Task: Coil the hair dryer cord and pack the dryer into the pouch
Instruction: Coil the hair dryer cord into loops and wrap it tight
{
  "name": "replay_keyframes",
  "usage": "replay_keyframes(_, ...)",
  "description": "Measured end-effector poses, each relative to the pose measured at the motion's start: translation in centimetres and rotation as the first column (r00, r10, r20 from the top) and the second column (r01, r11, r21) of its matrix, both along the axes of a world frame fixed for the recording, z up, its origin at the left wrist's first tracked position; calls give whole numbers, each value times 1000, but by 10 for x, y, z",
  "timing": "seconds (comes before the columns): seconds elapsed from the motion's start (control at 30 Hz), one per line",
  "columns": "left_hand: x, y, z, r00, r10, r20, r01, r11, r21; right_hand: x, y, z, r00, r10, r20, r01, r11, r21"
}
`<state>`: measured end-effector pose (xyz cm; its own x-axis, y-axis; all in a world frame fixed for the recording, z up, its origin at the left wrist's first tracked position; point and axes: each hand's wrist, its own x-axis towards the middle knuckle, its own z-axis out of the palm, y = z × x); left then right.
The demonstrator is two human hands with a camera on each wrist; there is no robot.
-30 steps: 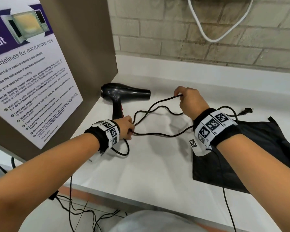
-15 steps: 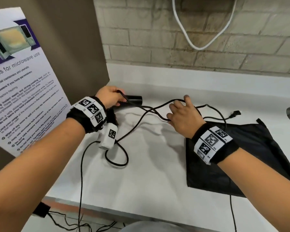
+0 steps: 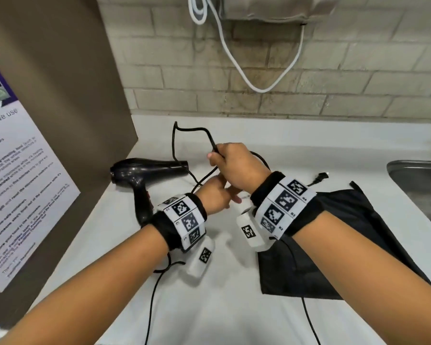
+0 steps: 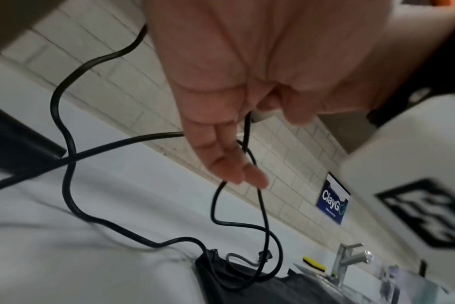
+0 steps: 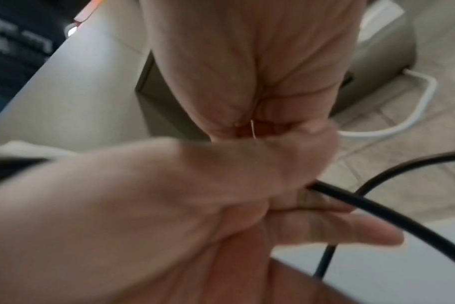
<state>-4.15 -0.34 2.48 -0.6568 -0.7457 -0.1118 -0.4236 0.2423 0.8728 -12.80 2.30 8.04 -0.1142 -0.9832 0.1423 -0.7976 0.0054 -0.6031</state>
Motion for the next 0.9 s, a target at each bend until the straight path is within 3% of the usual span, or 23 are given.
replay_keyframes(0.07, -4, -3, 5, 989, 53, -136, -47, 998, 46, -5, -1, 0, 990, 23, 141, -14, 998, -64)
replay_keyframes(0.13, -5, -6, 11, 968, 77, -239, -67, 996, 50, -15, -3, -4, 985, 88, 150, -68, 988, -137)
replay_keyframes(0.2, -3, -15, 17, 931, 111, -349, -92, 993, 71, -29, -3, -13, 996, 81, -24, -83, 992, -91)
replay_keyframes(0.3, 8, -31, 35, 792, 208, -574, -110, 973, 201, -56, 0, -36, 948, 72, -309, -13, 982, 189)
replay_keyframes(0.4, 21, -50, 54, 671, 288, -683, -148, 955, 258, -72, 3, -65, 925, 137, -353, -39, 962, 271)
replay_keyframes(0.5, 34, -63, 64, 612, 351, -709, -154, 932, 329, -76, 2, -69, 944, 4, -330, 37, 992, 118)
replay_keyframes(0.53, 36, -64, 62, 627, 364, -689, -146, 923, 356, -77, 0, -65, 930, -37, -365, 60, 997, 52)
replay_keyframes(0.6, 34, -57, 53, 730, 327, -600, -110, 923, 369, -77, -4, -52, 891, -101, -443, 82, 995, -61)
replay_keyframes(0.7, 19, -36, 35, 891, 149, -429, -9, 951, 310, -70, -9, -28, 948, -73, -310, 29, 989, -142)
replay_keyframes(0.77, 5, -25, 31, 905, 81, -417, 61, 947, 317, -62, -10, -20, 983, 12, -184, -42, 986, -162)
replay_keyframes(0.9, -8, -27, 37, 810, 209, -547, -7, 937, 349, -57, -9, -27, 996, 85, 34, -78, 984, -157)
